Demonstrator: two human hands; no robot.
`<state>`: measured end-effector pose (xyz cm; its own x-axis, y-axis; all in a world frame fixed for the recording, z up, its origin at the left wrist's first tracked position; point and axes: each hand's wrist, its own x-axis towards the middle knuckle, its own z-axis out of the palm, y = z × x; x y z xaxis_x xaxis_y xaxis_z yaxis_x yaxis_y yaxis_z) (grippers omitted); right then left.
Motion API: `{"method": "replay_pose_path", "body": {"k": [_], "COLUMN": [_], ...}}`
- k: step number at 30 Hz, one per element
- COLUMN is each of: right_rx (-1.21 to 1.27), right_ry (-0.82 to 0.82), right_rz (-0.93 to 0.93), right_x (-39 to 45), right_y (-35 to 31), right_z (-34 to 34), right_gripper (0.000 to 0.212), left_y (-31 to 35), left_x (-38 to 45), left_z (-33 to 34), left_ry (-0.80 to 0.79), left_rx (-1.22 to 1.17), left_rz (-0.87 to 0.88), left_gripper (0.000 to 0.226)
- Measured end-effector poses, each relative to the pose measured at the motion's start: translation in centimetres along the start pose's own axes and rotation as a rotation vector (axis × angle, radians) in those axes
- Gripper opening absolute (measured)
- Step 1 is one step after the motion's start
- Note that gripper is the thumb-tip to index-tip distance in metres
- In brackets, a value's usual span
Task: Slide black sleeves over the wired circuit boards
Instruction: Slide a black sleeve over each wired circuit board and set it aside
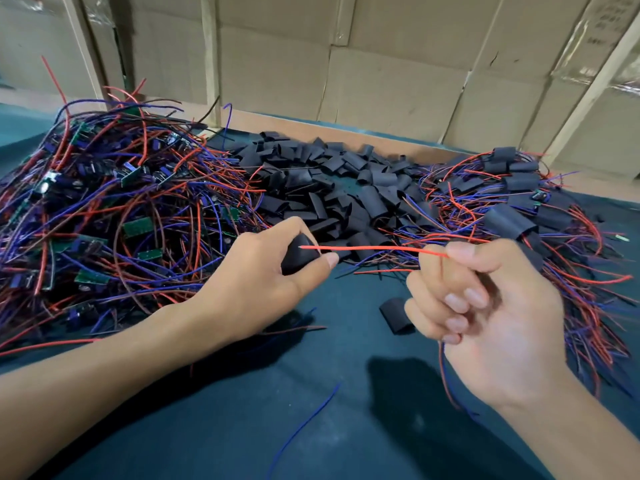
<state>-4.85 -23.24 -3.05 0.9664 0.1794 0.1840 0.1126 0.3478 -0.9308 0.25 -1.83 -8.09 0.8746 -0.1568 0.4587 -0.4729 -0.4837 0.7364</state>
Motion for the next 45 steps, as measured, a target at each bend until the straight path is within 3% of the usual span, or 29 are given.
{"method": "replay_pose_path", "body": {"k": [10,21,23,27,31,35,38,40,42,45], "right_rx": [-0.019,-0.118,-0.282,-0.516,-0.555,-0.733,-0.886,-0.747,-0.542,-0.436], "right_ry": [0.086,0.122,0.075,-0.164,-0.100,-0.095,-0.053,0.006,0.087,0.142], "right_rz": [0.000,0.072,0.116,0.312,0.361,0.370,0.408,0.418,0.374,0.393], "right_x": [-0.4,0.0,0.2,0.1,0.5,0.6,0.7,1.0,1.4,1.7], "right_y": [-0.2,-0.1,0.1,0.6,1.0,1.2,1.5,1.4,1.2,0.5], "right_z": [-0.3,-1.3,-1.6,-1.1,-1.3,-1.6,-2.1,-2.2,-2.4,-2.6], "right_gripper": [0.033,0.037,0.039,0.037,0.036,0.031,0.058,0.065,0.067,0.053], "left_y": [0.6,0.7,0.9,1.3,1.2,3.3,5.2,5.0,4.1,2.9], "left_x": [-1.0,-1.3,-1.2,-0.5,0.2,1.2,1.9,2.9,3.1,2.1], "left_z": [0.0,-0.1,-0.2,-0.5,-1.4,0.2,3.1,4.1,4.3,3.7], "left_ry": [-0.181,-0.154,-0.153,-0.101,-0.092,-0.068,-0.285,-0.355,-0.318,-0.183], "left_rx": [0.027,0.051,0.150,0.532,0.814,1.121,1.062,0.916,0.784,0.694], "left_rz": [0.204,0.234,0.293,0.584,0.621,0.642,0.573,0.396,0.301,0.318], "left_gripper": [0.024,0.024,0.028,0.036,0.040,0.027,0.007,0.022,0.022,0.029]}}
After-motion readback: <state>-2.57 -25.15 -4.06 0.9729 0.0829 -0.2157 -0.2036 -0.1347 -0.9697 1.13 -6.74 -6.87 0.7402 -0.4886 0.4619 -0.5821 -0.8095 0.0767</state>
